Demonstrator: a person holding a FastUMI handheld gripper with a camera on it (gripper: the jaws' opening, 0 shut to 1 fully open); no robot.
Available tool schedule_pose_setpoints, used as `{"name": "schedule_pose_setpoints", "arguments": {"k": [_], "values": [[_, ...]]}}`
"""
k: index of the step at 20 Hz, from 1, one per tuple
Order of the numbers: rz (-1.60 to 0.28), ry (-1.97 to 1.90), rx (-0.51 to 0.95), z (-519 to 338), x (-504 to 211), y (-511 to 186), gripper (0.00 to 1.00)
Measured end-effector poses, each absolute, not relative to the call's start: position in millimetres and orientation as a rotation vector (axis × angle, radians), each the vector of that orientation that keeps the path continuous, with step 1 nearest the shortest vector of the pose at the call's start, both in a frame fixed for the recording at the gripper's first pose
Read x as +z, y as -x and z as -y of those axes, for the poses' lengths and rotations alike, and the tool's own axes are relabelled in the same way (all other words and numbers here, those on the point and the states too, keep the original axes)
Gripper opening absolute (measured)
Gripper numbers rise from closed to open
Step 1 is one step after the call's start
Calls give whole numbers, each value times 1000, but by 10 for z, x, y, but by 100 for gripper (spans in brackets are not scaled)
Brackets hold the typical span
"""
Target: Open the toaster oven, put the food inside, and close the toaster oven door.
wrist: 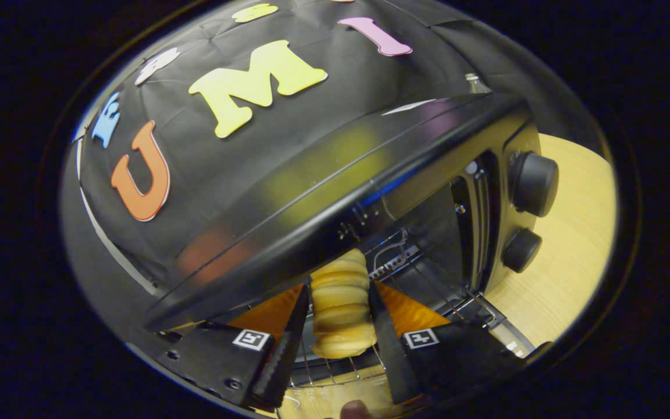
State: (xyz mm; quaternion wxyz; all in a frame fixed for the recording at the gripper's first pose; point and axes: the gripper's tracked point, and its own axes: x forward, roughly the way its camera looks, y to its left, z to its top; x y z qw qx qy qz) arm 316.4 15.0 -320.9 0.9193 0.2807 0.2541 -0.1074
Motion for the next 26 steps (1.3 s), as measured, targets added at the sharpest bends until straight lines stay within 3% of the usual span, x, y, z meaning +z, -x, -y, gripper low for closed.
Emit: {"name": "schedule_pose_setpoints", "arguments": {"k": [4, 17, 26], "values": [[-487, -521, -175, -202, -3003, -2953, 94], [-551, -431, -56, -519, -2820, -1479, 100], [-740, -155, 57, -403, -3298, -777, 100]]}}
